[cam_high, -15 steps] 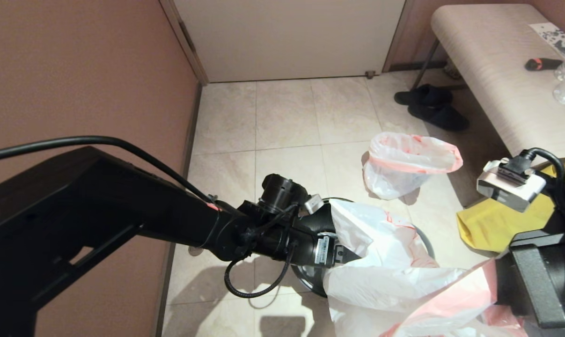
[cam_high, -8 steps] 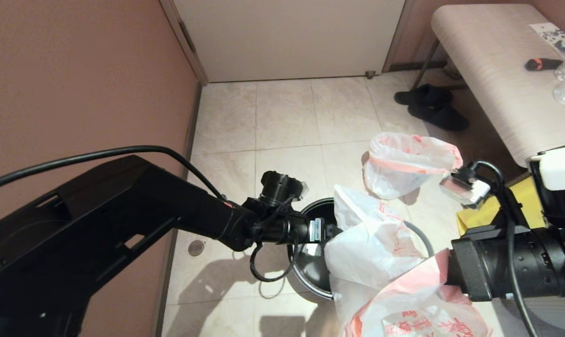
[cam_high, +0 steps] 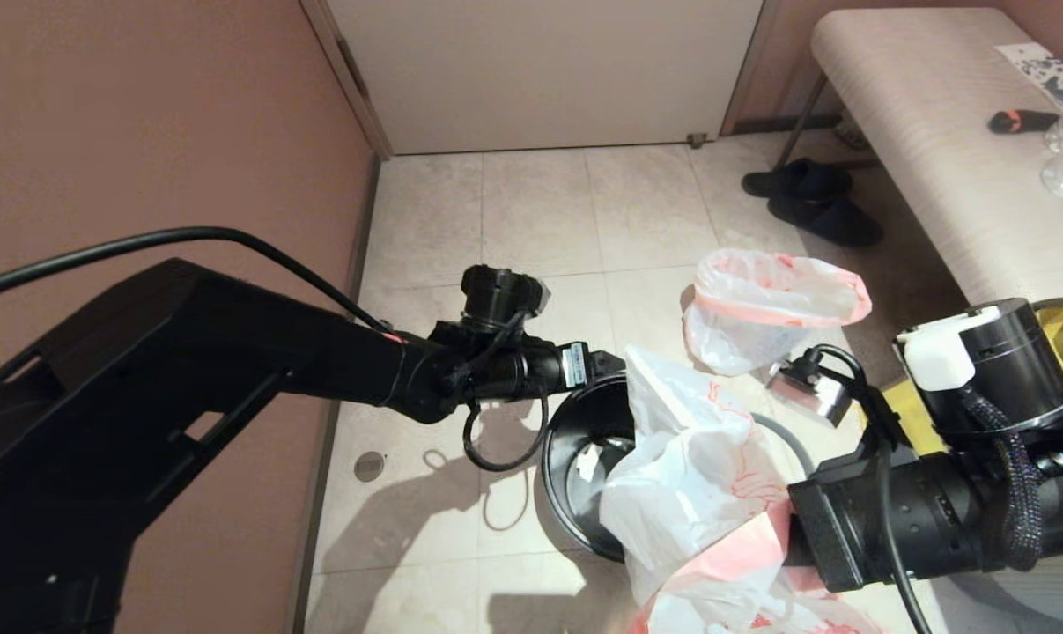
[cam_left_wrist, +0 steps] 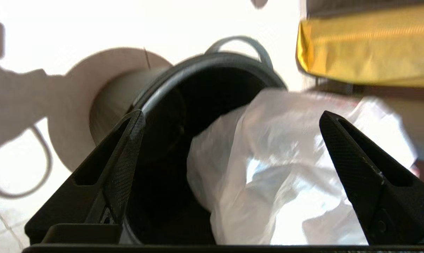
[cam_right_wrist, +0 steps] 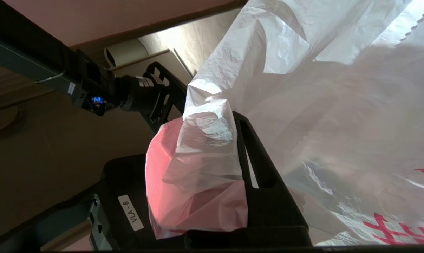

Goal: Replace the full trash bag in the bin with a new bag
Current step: Put the new garbage bag on the trash can

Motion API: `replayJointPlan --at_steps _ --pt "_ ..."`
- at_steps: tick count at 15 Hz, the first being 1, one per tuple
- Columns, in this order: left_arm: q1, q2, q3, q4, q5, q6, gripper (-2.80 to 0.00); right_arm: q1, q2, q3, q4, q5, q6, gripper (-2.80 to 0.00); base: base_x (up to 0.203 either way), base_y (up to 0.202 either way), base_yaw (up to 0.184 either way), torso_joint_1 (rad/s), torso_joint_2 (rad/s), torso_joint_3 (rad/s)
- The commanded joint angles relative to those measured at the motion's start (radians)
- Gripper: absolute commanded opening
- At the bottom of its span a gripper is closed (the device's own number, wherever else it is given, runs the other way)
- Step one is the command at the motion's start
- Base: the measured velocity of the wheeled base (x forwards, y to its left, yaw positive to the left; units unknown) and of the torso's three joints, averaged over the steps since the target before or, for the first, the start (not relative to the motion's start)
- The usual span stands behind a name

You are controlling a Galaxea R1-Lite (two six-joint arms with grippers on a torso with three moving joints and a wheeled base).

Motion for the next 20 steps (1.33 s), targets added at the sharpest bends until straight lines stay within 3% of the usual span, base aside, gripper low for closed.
replayJointPlan --at_steps 1,8,11,13,14,16,18,20 --pt "-0.002 -0.015 -0.025 0.002 0.021 -0.003 0.00 0.005 0.002 0.013 0.001 0.009 0.001 -2.80 0.000 0.000 0.000 0.000 0.00 0.000" --pt "0.013 -0.012 0.014 -0.082 0.045 -0.014 0.00 0.077 -0.051 0.046 0.024 0.071 -0.004 -2.80 0.000 0.000 0.000 0.000 0.00 0.000" --pt "0.021 -0.018 0.000 -0.183 0.050 -0.033 0.00 0.157 -0.049 0.047 0.101 0.074 -0.040 -2.80 0.000 0.000 0.000 0.000 0.00 0.000" --pt "0.018 -0.043 -0.002 -0.190 0.049 -0.038 0.00 0.211 -0.053 0.048 0.234 0.066 -0.123 -2.80 0.000 0.000 0.000 0.000 0.00 0.000" --pt "0.014 -0.052 0.007 -0.190 0.050 -0.057 0.00 0.221 -0.054 0.044 0.332 0.041 -0.206 -2.80 0.000 0.000 0.000 0.000 0.00 0.000" --pt "0.016 -0.058 0.035 -0.194 0.052 -0.060 0.00 0.243 -0.047 0.020 0.451 -0.111 -0.368 -2.80 0.000 0.000 0.000 0.000 0.00 0.000" --pt "0.013 -0.061 0.062 -0.195 0.053 -0.060 0.00 0.244 -0.025 0.007 0.472 -0.234 -0.468 -2.80 0.000 0.000 0.000 0.000 0.00 0.000" --pt "0.009 -0.070 0.087 -0.209 0.054 -0.059 0.00 0.225 0.012 -0.031 0.467 -0.289 -0.550 -2.80 0.000 0.000 0.000 0.000 0.00 0.000"
